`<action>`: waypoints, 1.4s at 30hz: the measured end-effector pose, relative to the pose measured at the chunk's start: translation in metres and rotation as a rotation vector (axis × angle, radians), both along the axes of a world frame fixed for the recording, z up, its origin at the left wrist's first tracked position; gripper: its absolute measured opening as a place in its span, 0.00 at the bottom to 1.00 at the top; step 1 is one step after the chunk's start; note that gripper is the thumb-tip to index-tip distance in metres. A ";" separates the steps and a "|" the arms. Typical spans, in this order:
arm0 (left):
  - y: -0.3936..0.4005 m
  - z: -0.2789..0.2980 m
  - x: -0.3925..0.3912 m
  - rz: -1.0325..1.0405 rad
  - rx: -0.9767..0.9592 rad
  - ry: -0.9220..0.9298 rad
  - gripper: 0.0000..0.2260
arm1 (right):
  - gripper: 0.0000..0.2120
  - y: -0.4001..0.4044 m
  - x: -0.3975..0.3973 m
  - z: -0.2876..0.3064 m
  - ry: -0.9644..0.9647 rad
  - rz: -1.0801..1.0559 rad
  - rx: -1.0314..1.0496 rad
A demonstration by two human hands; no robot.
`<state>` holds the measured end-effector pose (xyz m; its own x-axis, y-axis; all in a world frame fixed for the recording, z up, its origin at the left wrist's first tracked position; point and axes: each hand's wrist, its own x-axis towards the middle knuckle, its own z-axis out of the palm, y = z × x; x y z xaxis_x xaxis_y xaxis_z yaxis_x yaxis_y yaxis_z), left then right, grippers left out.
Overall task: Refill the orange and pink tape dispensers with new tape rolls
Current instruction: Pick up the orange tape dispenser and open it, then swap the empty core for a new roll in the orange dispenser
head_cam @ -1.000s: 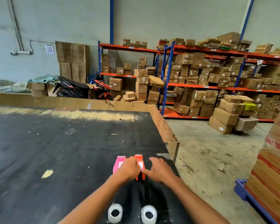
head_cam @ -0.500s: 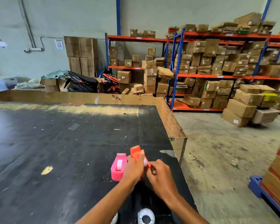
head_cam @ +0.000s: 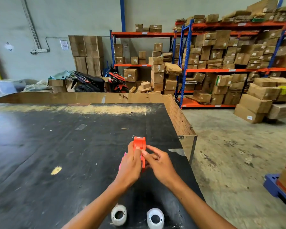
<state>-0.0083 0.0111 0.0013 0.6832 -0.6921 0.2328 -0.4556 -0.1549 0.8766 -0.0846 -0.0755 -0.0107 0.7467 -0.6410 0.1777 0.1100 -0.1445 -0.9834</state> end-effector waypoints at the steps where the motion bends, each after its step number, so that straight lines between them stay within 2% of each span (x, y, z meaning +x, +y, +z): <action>1: 0.000 0.003 0.002 0.016 -0.013 -0.014 0.12 | 0.17 0.002 0.003 0.004 -0.015 0.015 -0.010; 4: 0.003 0.016 0.012 0.084 -0.021 0.079 0.11 | 0.12 0.002 0.005 0.017 -0.065 0.043 0.003; 7: 0.019 0.022 0.046 0.223 -0.013 0.184 0.11 | 0.08 -0.023 -0.001 0.021 -0.033 -0.090 0.023; 9: 0.031 0.026 0.065 0.262 -0.029 0.302 0.10 | 0.06 -0.040 -0.001 0.007 0.136 -0.168 -0.033; 11: 0.035 0.028 0.067 0.231 -0.052 0.400 0.10 | 0.14 -0.043 0.005 -0.012 0.342 -0.200 -0.126; 15: 0.036 0.026 0.040 0.152 -0.100 0.511 0.10 | 0.18 -0.019 0.022 -0.034 0.765 -0.299 -0.526; 18: 0.043 0.025 0.023 0.118 -0.148 0.677 0.11 | 0.18 -0.005 0.027 -0.031 0.918 -0.319 -0.806; 20: 0.049 0.026 0.016 0.080 -0.155 0.768 0.12 | 0.20 -0.002 0.025 -0.028 0.953 -0.326 -0.850; 23: 0.060 0.023 0.010 0.026 -0.161 0.825 0.12 | 0.24 -0.001 0.014 -0.017 0.923 -0.339 -0.770; 26: 0.067 0.017 0.005 -0.016 -0.153 0.864 0.11 | 0.24 0.008 -0.004 0.000 0.535 -0.270 -0.497; 28: 0.073 0.014 -0.001 -0.055 -0.138 0.886 0.13 | 0.18 0.026 -0.021 0.016 0.278 -0.115 -0.300; 29: 0.075 0.012 -0.005 -0.087 -0.140 0.896 0.14 | 0.13 0.037 -0.030 0.023 0.216 -0.025 -0.273; 31: 0.081 0.009 -0.017 -0.183 -0.132 0.907 0.16 | 0.06 0.059 -0.047 0.031 0.206 0.098 -0.324; 33: 0.089 0.007 -0.032 -0.292 -0.129 0.916 0.16 | 0.08 0.076 -0.062 0.029 0.229 0.137 -0.351; 36: 0.097 0.002 -0.048 -0.331 -0.157 0.892 0.16 | 0.11 0.090 -0.081 0.027 0.185 0.076 -0.275; 39: 0.109 -0.005 -0.054 -0.290 -0.184 0.905 0.16 | 0.10 0.092 -0.108 0.022 0.171 -0.072 -0.139; 40: 0.111 -0.007 -0.054 -0.267 -0.197 0.913 0.15 | 0.10 0.087 -0.116 0.017 0.228 -0.122 -0.139; 42: 0.118 -0.010 -0.055 -0.246 -0.214 0.918 0.12 | 0.11 0.079 -0.132 0.002 0.513 -0.208 -0.325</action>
